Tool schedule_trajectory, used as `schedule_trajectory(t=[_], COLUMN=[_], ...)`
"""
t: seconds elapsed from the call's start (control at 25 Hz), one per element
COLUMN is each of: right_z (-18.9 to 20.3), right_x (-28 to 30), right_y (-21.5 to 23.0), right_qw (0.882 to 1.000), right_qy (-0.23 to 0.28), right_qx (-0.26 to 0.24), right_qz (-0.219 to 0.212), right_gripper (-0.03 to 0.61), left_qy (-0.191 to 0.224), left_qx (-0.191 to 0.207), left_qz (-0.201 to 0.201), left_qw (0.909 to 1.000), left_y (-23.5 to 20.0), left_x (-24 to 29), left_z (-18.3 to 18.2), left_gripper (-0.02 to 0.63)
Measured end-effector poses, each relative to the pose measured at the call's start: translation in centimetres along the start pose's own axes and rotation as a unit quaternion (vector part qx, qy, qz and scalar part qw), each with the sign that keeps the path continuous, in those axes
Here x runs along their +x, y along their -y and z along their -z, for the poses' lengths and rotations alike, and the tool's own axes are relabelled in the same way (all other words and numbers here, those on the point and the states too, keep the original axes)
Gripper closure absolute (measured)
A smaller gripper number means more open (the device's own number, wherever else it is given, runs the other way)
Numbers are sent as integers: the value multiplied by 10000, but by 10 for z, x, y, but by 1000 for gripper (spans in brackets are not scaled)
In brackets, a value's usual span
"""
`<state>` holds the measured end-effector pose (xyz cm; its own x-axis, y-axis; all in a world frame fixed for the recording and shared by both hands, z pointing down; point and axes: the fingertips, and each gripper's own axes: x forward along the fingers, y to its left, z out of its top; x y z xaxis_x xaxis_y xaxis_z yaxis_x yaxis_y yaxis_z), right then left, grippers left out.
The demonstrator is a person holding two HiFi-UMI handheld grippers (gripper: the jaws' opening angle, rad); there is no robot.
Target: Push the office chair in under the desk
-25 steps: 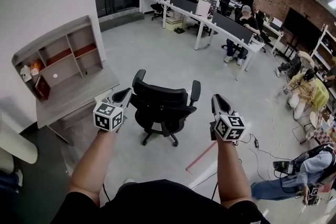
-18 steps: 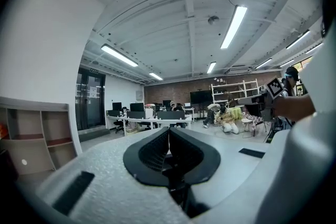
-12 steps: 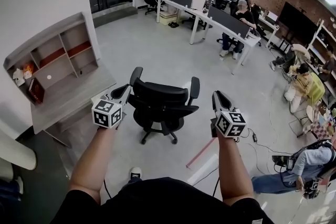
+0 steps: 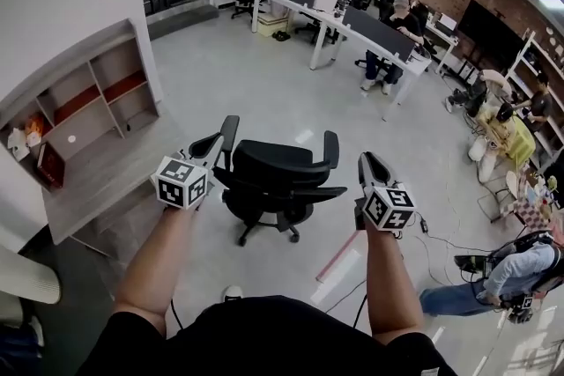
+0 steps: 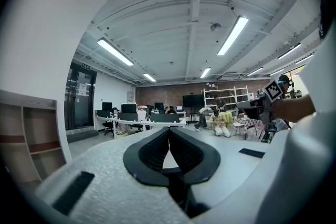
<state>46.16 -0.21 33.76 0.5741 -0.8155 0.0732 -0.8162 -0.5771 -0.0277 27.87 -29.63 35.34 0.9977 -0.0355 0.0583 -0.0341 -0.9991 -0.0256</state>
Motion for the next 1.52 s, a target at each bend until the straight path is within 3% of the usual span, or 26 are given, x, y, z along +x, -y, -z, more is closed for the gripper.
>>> schedule_trajectory(t=[0.52,0.92,1.24,1.52], right_z=[-11,9,3,23], right_x=[47,57,71,89], right_y=[-48,-28,-3,15], right_qw=[9986,9975,9990,9988], right_qy=[40,-182,-211,-422], right_qx=[-150,-56,-142,-223], right_qz=[497,674,356,88], right_gripper=[548,548,543,509], left_qy=[-97,-137,-192,-328], left_qx=[-191,-272,-185,25], left_qz=[562,751,448,182], left_qw=[9982,9967,9986,9993], left_y=[-79,-79,-71,-74], left_x=[20,56,70,74], left_z=[19,35,28,34], left_gripper=[597,597,597,597])
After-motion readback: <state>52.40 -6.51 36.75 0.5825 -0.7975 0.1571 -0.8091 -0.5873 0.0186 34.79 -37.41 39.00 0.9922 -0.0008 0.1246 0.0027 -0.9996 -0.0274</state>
